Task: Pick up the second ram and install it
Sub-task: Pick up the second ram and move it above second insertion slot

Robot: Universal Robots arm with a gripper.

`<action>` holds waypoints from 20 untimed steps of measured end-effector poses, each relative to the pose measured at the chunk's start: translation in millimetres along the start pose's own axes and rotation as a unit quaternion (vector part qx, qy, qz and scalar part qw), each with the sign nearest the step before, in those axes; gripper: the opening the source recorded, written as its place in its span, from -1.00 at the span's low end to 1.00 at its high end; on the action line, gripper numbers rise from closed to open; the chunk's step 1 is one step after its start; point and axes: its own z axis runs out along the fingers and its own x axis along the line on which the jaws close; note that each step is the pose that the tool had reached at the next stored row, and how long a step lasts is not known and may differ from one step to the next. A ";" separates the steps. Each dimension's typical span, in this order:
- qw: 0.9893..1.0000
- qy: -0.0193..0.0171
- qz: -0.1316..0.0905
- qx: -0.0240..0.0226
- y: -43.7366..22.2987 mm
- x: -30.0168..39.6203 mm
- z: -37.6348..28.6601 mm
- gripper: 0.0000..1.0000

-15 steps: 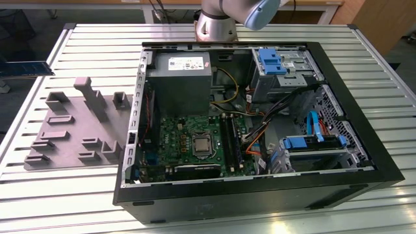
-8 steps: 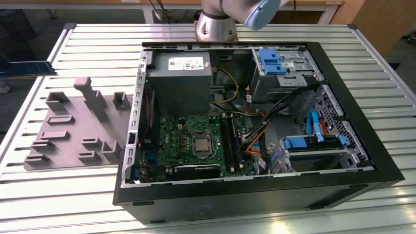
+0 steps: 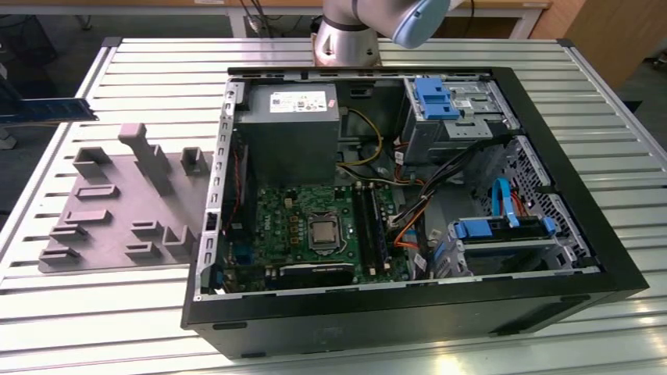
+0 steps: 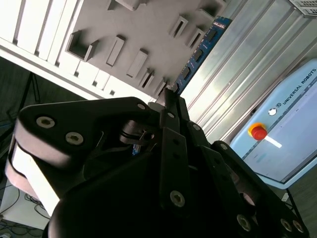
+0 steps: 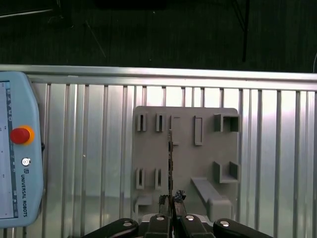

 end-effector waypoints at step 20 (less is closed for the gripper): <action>1.000 0.000 0.000 0.000 -14.1 0.2 0.0 -0.72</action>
